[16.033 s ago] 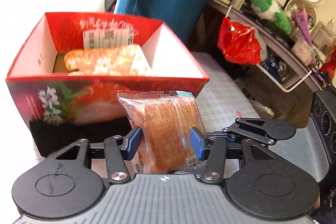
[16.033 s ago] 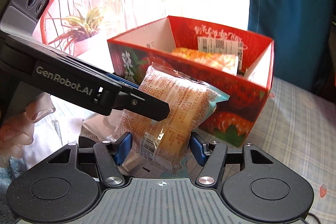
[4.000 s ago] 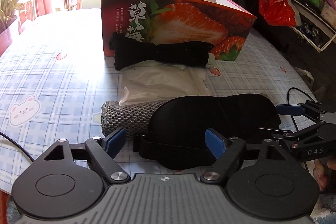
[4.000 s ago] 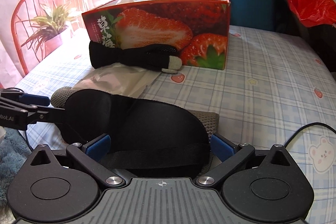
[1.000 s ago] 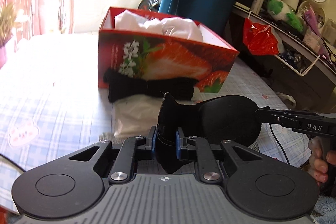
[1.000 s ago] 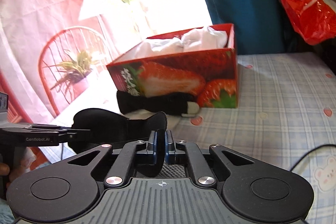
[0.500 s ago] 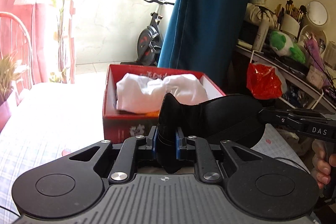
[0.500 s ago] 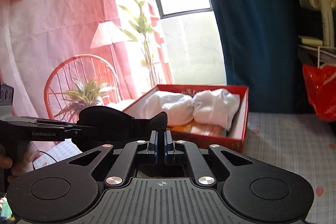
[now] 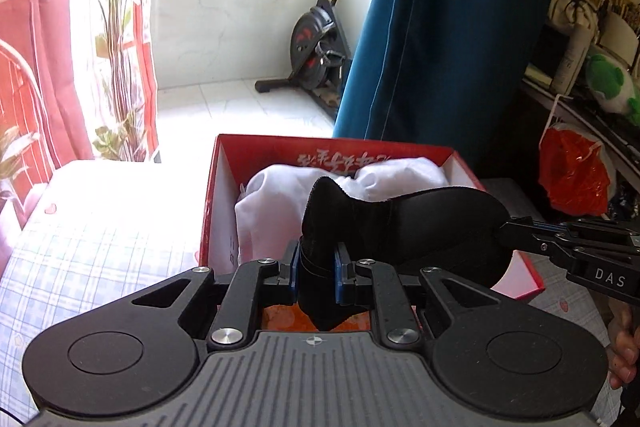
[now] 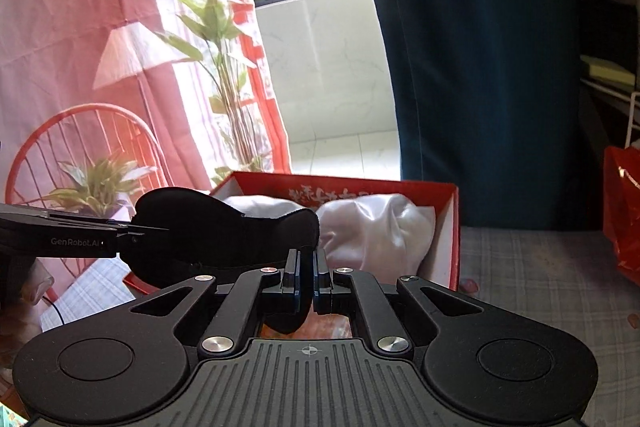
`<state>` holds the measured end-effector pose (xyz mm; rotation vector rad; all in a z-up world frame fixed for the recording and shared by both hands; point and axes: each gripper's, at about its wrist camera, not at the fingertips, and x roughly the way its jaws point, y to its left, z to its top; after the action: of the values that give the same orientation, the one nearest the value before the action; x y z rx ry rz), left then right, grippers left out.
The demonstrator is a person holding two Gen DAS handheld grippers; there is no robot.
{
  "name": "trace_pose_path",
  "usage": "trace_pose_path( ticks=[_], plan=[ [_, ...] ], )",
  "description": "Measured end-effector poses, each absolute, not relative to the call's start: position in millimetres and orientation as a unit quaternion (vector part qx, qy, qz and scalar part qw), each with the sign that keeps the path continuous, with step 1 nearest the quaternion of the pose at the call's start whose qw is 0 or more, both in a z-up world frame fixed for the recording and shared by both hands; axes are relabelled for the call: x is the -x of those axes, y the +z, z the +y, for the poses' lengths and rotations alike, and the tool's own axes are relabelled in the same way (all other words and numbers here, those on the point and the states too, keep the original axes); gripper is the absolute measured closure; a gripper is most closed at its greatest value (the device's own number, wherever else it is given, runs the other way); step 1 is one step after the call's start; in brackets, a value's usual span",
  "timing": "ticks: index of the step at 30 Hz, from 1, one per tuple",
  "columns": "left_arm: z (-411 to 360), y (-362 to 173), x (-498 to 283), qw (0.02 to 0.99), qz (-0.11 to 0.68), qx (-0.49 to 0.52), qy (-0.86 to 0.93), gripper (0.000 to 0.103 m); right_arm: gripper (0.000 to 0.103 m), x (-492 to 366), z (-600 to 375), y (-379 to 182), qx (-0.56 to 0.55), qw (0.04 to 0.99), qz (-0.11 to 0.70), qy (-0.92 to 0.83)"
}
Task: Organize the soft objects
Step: 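Lift the black eye mask with the left gripper and carry it into the red box, then open the left gripper to drop the eye mask in the box, then move both grippers down onto the grey knit towel on the table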
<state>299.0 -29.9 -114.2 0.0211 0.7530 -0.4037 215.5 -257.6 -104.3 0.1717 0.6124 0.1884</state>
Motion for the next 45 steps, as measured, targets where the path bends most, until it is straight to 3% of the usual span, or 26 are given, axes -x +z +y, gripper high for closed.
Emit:
trace_pose_path(
  ticks=[9, 18, 21, 23, 27, 29, 32, 45],
  plan=[
    [-43.3, -153.5, -317.1, 0.888, 0.42, -0.042, -0.18, 0.085, 0.098, -230.6, -260.0, -153.7, -0.102, 0.926, 0.358, 0.065],
    [-48.4, -165.0, -319.5, 0.888, 0.423, -0.048, -0.171, 0.084, 0.096, -233.8, -250.7, -163.2, -0.083, 0.923, 0.372, 0.055],
    [-53.1, -160.6, -312.8, 0.893, 0.409, -0.071, -0.173, 0.071, 0.092, -230.6, -248.3, -163.7, -0.071, 0.925, 0.371, 0.046],
    [-52.3, -155.4, -308.5, 0.898, 0.397, -0.08, -0.171, 0.044, 0.087, -225.9, -247.0, -160.4, -0.058, 0.93, 0.361, 0.036],
    [-44.4, -140.4, -298.0, 0.909, 0.371, -0.074, -0.174, 0.028, 0.072, -207.5, -244.4, -143.8, -0.025, 0.949, 0.312, 0.024],
    [-40.0, -133.0, -290.3, 0.915, 0.357, -0.075, -0.171, 0.022, 0.071, -198.8, -243.1, -137.5, -0.019, 0.953, 0.301, 0.029],
    [-34.9, -122.9, -276.0, 0.922, 0.339, -0.076, -0.172, 0.016, 0.07, -184.5, -240.1, -131.7, -0.016, 0.955, 0.294, 0.044],
    [-11.9, -136.6, -188.7, 0.923, 0.325, -0.076, -0.191, 0.014, 0.067, -113.5, -225.6, -151.3, -0.032, 0.943, 0.32, 0.087]
  ],
)
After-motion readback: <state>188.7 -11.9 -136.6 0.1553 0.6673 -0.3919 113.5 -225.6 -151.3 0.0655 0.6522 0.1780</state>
